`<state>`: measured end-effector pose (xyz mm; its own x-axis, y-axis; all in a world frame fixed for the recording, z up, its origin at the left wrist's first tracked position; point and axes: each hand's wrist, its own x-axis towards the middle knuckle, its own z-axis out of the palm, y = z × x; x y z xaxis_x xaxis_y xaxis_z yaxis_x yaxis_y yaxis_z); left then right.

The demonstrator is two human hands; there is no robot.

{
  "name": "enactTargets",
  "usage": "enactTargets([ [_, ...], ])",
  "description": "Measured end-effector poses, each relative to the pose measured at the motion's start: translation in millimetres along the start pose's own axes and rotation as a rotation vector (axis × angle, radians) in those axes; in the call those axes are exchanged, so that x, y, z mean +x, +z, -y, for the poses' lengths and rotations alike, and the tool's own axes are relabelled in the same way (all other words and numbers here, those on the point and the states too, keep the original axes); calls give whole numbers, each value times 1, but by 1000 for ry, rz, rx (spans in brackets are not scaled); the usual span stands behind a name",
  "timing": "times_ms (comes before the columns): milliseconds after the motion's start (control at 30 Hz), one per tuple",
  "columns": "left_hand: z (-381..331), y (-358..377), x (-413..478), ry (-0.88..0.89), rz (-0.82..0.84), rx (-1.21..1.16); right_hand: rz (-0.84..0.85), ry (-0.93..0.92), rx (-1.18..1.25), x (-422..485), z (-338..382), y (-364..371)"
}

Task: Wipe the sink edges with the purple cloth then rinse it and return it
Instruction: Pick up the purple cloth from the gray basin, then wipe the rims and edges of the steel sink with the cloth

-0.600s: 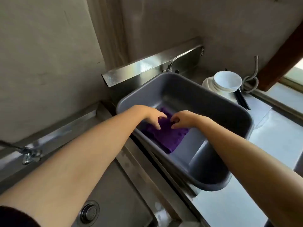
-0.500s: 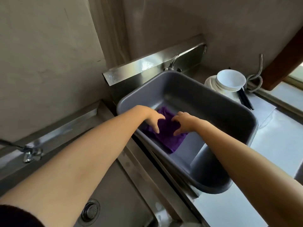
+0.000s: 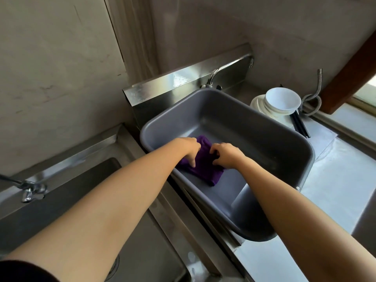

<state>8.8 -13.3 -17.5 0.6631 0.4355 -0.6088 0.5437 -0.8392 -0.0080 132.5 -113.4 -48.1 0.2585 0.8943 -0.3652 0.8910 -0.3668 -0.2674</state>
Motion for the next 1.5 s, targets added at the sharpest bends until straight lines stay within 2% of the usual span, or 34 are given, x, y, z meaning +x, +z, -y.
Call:
enactTargets([
  [167,-11,4,-3,-38,-126,-40,-44,-12,-59,-4,7,-15],
  [300,-10,-5,-16,2,-180,-172,25,-28,90,-14,6,-38],
  [433,-9,-21,-40,18,-305,-326,-25,-75,197,-34,10,-65],
  [767,5,-61,-113,141,-624,-370,-140,-192,62,-90,47,-147],
  [1033,22,-75,-181,146,-763,-438,-255,-279,43,-132,84,-178],
  [1300,48,-42,-277,8,-892,-603,-173,-494,88,-165,155,-188],
  [1500,78,9,-356,-191,-931,-623,-65,-667,29,-168,233,-166],
])
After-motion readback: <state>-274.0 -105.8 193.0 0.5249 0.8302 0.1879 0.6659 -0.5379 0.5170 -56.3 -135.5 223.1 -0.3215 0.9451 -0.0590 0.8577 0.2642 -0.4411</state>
